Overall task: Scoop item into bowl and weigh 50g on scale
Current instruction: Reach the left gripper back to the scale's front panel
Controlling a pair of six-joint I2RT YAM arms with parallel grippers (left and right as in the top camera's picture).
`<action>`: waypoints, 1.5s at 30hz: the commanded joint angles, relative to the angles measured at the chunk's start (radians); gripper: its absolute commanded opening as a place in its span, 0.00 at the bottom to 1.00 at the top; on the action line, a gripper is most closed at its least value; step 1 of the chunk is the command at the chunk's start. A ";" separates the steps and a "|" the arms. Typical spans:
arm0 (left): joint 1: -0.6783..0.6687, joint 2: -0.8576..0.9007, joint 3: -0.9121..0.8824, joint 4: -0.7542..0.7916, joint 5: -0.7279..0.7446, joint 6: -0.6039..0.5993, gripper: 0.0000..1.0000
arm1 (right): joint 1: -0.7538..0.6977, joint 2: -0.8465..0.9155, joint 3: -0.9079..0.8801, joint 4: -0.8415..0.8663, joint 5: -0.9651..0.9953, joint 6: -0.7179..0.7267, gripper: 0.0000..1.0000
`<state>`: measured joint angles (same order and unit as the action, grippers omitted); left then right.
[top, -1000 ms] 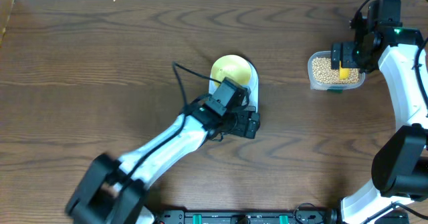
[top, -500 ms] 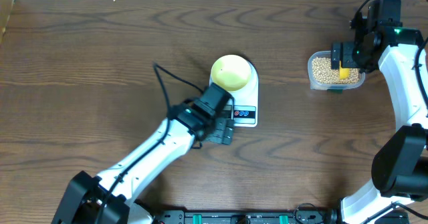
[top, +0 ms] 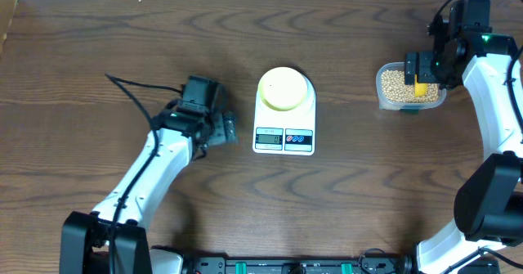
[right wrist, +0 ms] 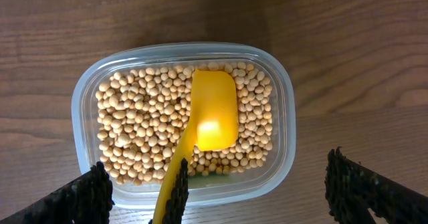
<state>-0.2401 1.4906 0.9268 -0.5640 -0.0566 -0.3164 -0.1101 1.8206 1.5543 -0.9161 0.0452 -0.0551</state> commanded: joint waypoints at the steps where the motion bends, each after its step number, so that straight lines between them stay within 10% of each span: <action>1: 0.047 0.008 -0.030 0.096 -0.079 0.006 0.98 | -0.013 0.003 -0.003 0.000 0.008 0.006 0.99; 13: 0.180 0.227 -0.015 0.363 -0.047 0.080 0.98 | -0.013 0.003 -0.003 0.000 0.008 0.006 0.99; 36: 0.230 0.333 -0.087 -0.126 0.269 0.080 0.97 | -0.013 0.003 -0.003 0.000 0.008 0.006 0.99; 38: 0.228 0.314 -0.090 -0.174 0.270 0.085 0.81 | -0.013 0.003 -0.003 0.000 0.008 0.006 0.99; 45: 0.204 0.042 -0.090 -0.201 0.373 0.215 0.81 | -0.013 0.003 -0.003 0.000 0.008 0.006 0.99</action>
<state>-0.0124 1.6463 0.8497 -0.7547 0.1837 -0.2142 -0.1101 1.8206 1.5543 -0.9165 0.0452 -0.0547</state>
